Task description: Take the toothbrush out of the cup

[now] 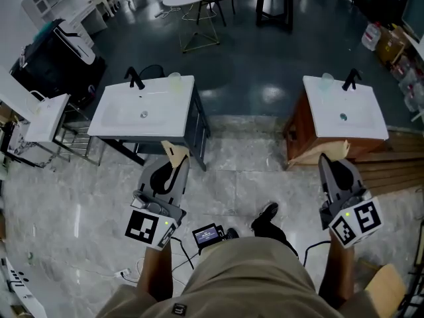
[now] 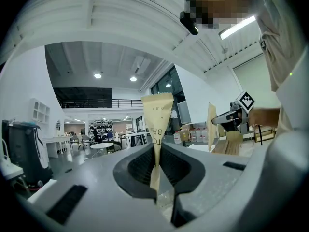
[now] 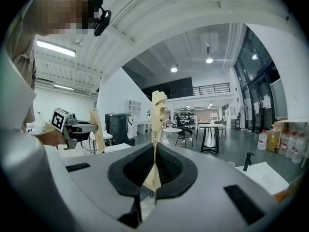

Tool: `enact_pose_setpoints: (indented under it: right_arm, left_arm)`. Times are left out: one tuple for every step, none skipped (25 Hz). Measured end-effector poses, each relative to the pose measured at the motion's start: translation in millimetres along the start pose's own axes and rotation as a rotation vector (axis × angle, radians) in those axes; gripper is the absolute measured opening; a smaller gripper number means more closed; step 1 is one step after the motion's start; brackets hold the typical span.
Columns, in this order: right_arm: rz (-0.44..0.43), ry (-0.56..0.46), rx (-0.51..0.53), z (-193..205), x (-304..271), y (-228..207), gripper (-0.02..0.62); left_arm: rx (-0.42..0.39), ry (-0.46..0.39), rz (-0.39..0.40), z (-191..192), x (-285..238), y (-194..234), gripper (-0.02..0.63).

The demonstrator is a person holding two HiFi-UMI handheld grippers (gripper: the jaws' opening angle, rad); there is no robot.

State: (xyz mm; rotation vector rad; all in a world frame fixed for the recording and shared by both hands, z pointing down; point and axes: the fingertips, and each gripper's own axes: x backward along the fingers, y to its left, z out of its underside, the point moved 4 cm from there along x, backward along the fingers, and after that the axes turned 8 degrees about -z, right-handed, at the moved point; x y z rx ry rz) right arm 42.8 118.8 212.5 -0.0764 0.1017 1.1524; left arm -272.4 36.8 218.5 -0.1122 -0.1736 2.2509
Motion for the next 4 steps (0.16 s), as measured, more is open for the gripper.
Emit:
enact_pose_setpoints:
  right_arm:
    - [0.000,0.001,-0.002,-5.0,-1.0,3.8,0.012]
    - [0.001,0.001,-0.004,-9.6,-1.7,6.8,0.012]
    - [0.001,0.001,-0.005,-13.9,-2.1,9.1,0.012]
    - [0.002,0.001,-0.007,-17.9,-2.5,11.2,0.012]
  left_arm:
    - [0.000,0.001,0.001,-4.4,2.3,4.0,0.031]
    - [-0.001,0.002,0.002,-8.7,3.8,7.1,0.031]
    - [-0.001,0.004,0.004,-12.6,4.7,9.7,0.031]
    - [-0.002,0.005,0.005,-16.5,5.6,12.1,0.031]
